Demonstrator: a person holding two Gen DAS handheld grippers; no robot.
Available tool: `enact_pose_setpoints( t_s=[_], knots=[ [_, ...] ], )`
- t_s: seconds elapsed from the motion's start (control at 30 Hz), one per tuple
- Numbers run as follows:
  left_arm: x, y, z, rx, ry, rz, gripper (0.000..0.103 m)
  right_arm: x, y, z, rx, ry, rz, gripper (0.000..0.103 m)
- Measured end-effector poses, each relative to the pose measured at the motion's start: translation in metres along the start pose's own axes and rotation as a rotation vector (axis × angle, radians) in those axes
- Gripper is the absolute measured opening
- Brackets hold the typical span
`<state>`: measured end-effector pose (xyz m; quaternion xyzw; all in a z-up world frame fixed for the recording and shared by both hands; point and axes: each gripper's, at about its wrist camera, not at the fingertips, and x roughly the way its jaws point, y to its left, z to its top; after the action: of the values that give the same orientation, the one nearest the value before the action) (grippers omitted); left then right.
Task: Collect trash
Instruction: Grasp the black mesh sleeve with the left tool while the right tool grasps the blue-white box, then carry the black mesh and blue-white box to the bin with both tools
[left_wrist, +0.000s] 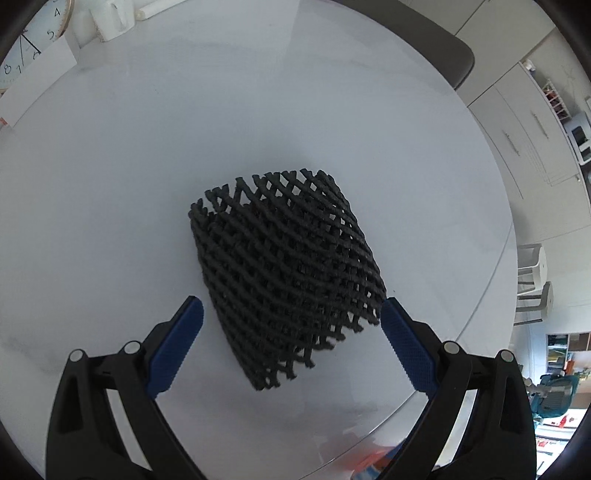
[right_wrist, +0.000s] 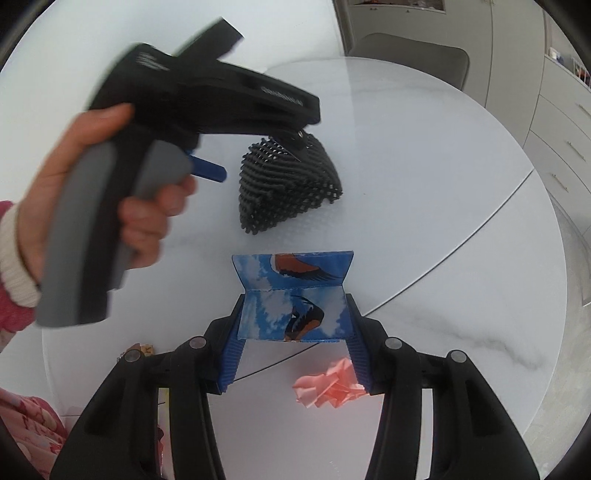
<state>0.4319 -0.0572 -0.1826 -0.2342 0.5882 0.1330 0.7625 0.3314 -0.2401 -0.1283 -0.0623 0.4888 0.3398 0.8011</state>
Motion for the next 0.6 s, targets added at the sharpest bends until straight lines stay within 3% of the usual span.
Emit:
enact_pose_setpoints(
  t_s=[0.1, 0.17, 0.2, 0.3, 0.33, 0.37, 0.6],
  knots=[
    [0.018, -0.005, 0.009, -0.011, 0.033, 0.006, 0.089, 0.001, -0.008, -0.001, 0.013, -0.002, 0.001, 0.05],
    [0.027, -0.007, 0.011, -0.007, 0.053, 0.02, 0.074, 0.006, -0.01, 0.002, 0.018, 0.005, -0.011, 0.05],
    [0.027, -0.009, 0.011, -0.002, 0.046, 0.039, 0.071, 0.006, -0.01, 0.002, 0.022, 0.005, -0.012, 0.05],
    [0.021, -0.012, 0.008, 0.023, 0.01, 0.057, 0.037, 0.007, -0.011, 0.004, 0.038, -0.008, -0.011, 0.051],
    [0.02, -0.012, 0.008, 0.035, 0.006, 0.052, 0.021, 0.007, -0.012, 0.005, 0.043, -0.009, -0.011, 0.051],
    [0.019, -0.01, 0.008, 0.045, 0.01, 0.018, 0.012, 0.01, -0.01, 0.005, 0.045, -0.009, -0.013, 0.051],
    [-0.002, 0.008, 0.002, 0.065, -0.023, -0.038, 0.011, 0.006, 0.002, 0.008, 0.042, -0.02, -0.016, 0.051]
  ],
)
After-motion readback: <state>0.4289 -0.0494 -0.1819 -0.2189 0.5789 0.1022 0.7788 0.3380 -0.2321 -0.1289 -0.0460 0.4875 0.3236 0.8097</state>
